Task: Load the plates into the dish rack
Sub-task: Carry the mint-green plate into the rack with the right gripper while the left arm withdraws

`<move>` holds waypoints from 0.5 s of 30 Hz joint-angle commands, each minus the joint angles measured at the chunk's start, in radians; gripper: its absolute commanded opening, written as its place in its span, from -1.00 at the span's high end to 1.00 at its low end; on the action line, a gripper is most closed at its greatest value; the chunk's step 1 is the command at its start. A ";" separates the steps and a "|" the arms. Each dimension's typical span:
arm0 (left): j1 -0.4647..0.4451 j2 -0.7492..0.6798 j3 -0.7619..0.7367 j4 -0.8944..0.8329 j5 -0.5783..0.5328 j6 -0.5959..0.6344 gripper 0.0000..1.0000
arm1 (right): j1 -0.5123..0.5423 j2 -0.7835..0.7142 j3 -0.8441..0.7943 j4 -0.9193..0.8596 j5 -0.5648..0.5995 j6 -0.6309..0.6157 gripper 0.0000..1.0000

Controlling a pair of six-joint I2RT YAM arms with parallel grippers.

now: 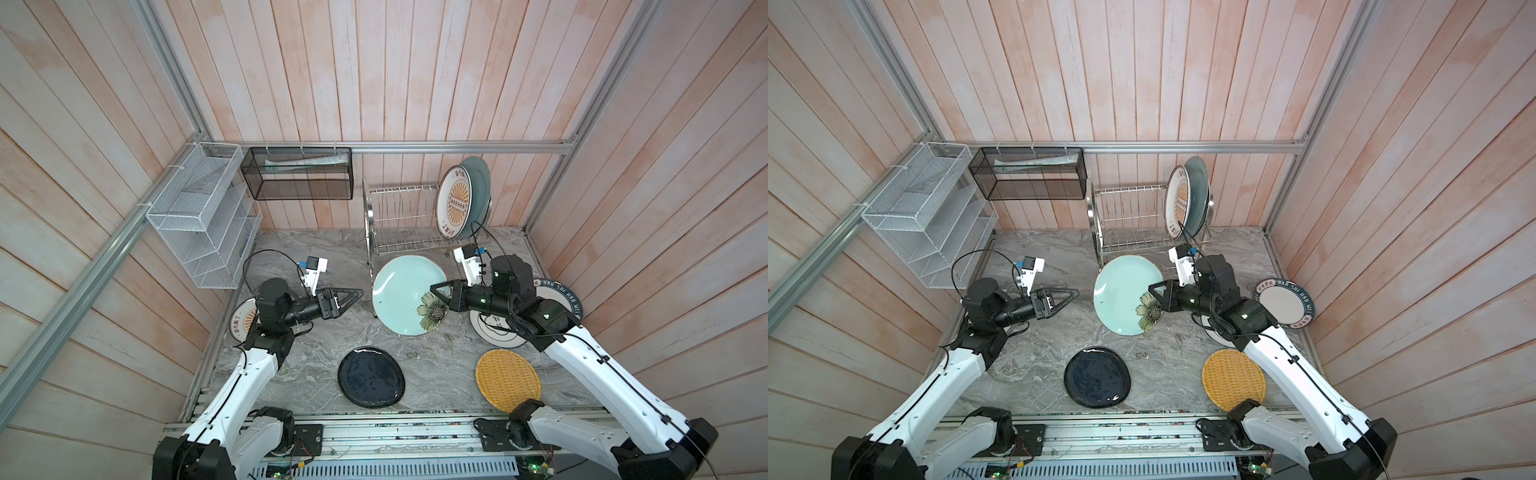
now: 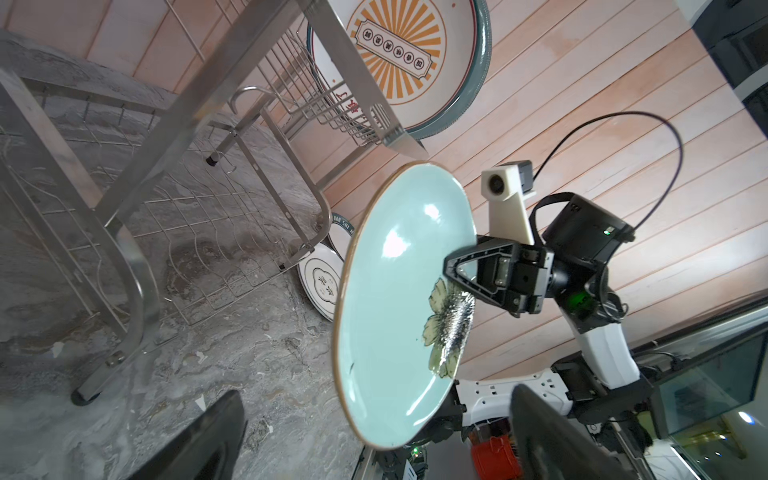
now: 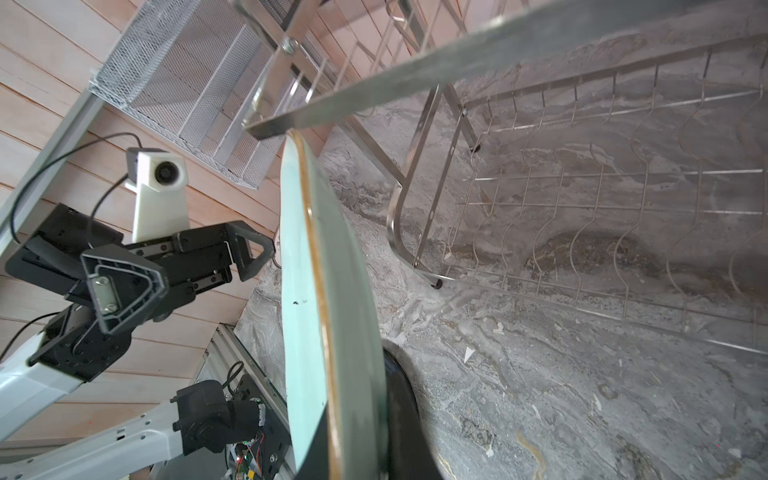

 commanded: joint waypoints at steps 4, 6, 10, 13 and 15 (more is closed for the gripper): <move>0.007 -0.160 0.054 -0.326 -0.268 0.229 -1.00 | 0.003 -0.026 0.193 0.079 -0.002 -0.006 1.00; 0.007 -0.212 0.058 -0.404 -0.339 0.269 -1.00 | 0.002 -0.005 0.263 0.073 0.011 -0.012 1.00; 0.007 -0.293 0.052 -0.524 -0.476 0.326 -1.00 | 0.001 0.069 0.432 0.034 0.076 -0.041 1.00; 0.006 -0.354 0.042 -0.591 -0.538 0.358 -1.00 | 0.001 0.160 0.580 -0.023 0.169 -0.083 1.00; 0.005 -0.394 0.044 -0.618 -0.555 0.380 -1.00 | 0.001 0.228 0.682 -0.078 0.248 -0.117 1.00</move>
